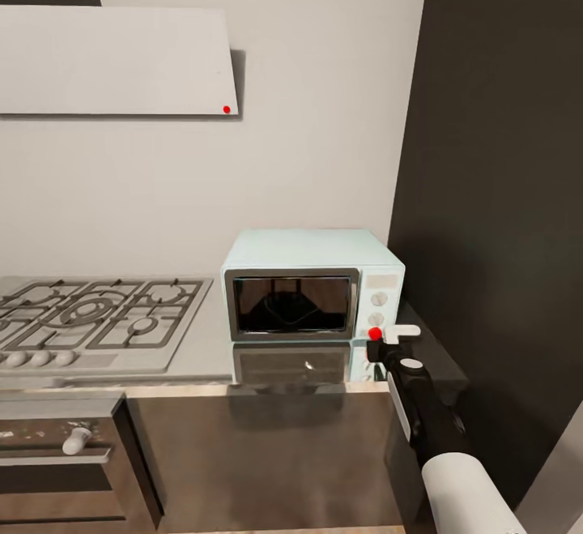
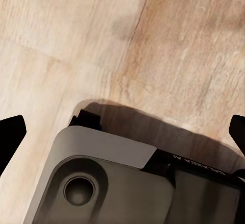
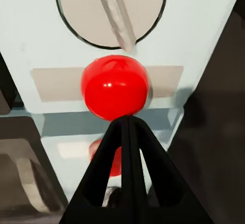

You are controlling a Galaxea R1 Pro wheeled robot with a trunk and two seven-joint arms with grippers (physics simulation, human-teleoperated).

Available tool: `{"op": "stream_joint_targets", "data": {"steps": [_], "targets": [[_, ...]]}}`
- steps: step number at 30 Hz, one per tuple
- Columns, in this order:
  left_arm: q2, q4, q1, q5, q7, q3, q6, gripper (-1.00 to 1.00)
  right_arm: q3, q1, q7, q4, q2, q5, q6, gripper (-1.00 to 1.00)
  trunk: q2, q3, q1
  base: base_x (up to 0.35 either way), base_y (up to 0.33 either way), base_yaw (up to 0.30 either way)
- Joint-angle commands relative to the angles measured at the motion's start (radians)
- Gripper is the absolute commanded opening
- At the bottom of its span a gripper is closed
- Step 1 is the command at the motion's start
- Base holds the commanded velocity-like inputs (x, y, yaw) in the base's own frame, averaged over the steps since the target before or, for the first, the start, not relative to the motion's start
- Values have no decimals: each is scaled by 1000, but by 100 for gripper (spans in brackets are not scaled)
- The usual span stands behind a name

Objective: In the kitchen, take the popcorn bag from the countertop, put it into the microwave, and heat it until the popcorn is cooked so the cooked popcorn ends up inside the bag.

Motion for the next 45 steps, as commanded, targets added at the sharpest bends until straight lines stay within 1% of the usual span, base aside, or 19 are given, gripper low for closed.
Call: {"op": "stream_joint_targets", "data": {"steps": [1,6,18,27,32,45], "targets": [[0,1,-1,10,-4,-8,-2,100,-2,-1,-1,6,0,6,4,-100,-1,-1,0,95,0,0],[0,2,-1,10,-4,-8,-2,100,-3,-1,-3,22,-1,6,1,-100,-1,-1,0,108,0,0],[0,1,-1,10,-4,-8,-2,100,-3,-1,-1,23,-3,6,-3,-100,-1,-1,0,84,0,0],[0,1,-1,10,-4,-8,-4,100,-3,-1,-1,23,-2,6,-5,-100,-1,-1,0,6,0,0],[-4,1,-1,10,-4,-8,-4,100,-3,-1,1,23,-1,8,-4,-100,-1,-1,0,-263,0,0],[-5,1,-1,10,-4,-8,-4,100,-3,-1,3,14,-1,12,6,-100,-1,-1,0,-335,0,0]]}}
